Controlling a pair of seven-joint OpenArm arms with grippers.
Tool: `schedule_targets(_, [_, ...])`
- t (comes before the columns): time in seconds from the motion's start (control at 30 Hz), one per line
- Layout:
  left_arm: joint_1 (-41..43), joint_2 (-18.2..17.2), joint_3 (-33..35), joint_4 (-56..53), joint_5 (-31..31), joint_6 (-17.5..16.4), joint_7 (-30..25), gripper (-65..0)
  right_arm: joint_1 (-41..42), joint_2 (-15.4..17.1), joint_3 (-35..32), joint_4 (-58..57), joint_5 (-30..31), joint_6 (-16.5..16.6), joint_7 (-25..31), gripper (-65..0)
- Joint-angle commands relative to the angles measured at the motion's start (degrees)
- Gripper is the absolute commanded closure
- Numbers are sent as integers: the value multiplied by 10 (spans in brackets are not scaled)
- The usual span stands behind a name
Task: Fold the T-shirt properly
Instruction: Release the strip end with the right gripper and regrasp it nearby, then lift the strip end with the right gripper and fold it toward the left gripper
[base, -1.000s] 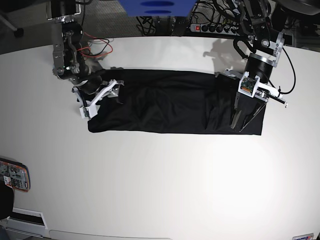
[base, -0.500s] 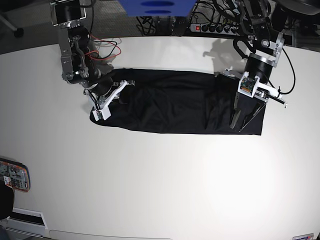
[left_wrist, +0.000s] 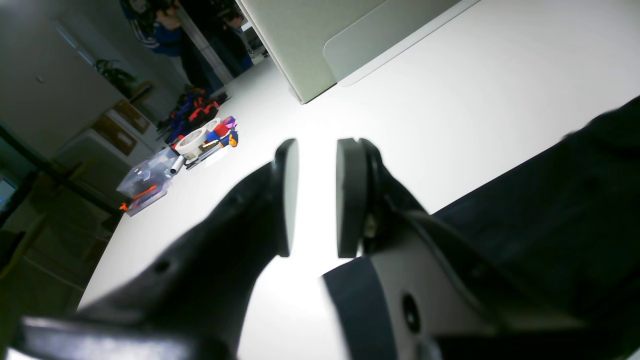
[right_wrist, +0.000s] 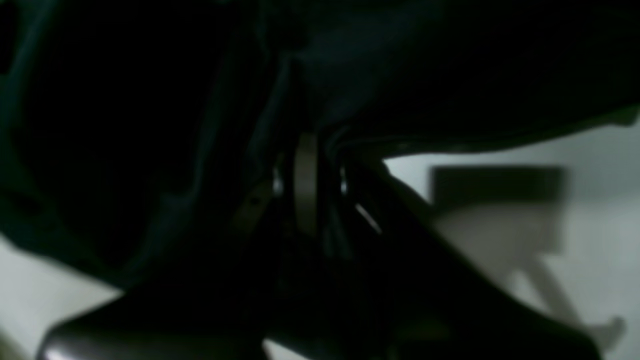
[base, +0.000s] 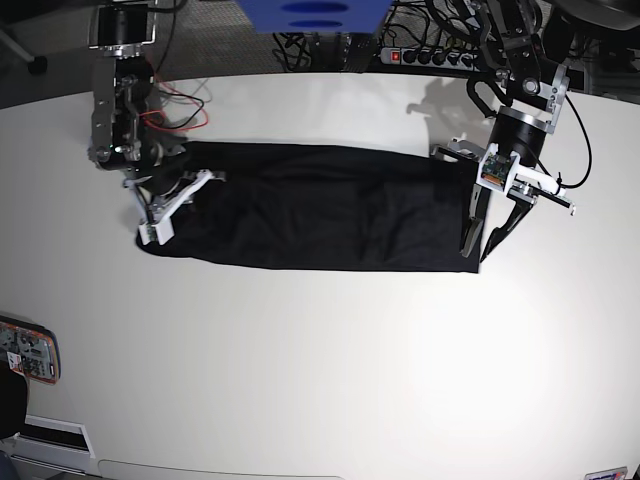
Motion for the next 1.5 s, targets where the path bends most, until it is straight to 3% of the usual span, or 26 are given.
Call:
schedule_targets(0.0, [-1, 0, -2, 9, -11, 7, -13, -125, 5, 8, 11, 9, -32, -7, 2, 0])
schedule_targets(0.2, [-1, 1, -2, 9, -11, 7, -13, -125, 18, 8, 26, 35, -170, -7, -2, 0])
schedule_targets(0.33, [-1, 1, -15, 9, -11, 7, -13, -125, 20, 7, 22, 107, -215, -7, -61, 0])
schedule_targets(0.47, [-1, 2, -26, 9, -11, 7, -13, -125, 21, 2, -5, 197, -217, -7, -120, 0])
schedule_targets(0.67, [-1, 9, -43, 9, -11, 7, -13, -125, 31, -30, -78, 198, -217, -7, -139, 0])
schedule_targets(1.27, [7, 9, -43, 9, -11, 7, -13, -125, 95, -153, -282, 200, -218, -9, -133, 0])
schedule_targets(1.37, [7, 9, -43, 9, -11, 7, -13, -125, 110, -154, -325, 198, -218, -11, -131, 0])
schedule_targets(1.47, [14, 9, -43, 9, -11, 7, -13, -125, 116, -154, -350, 192, -218, -11, -89, 0])
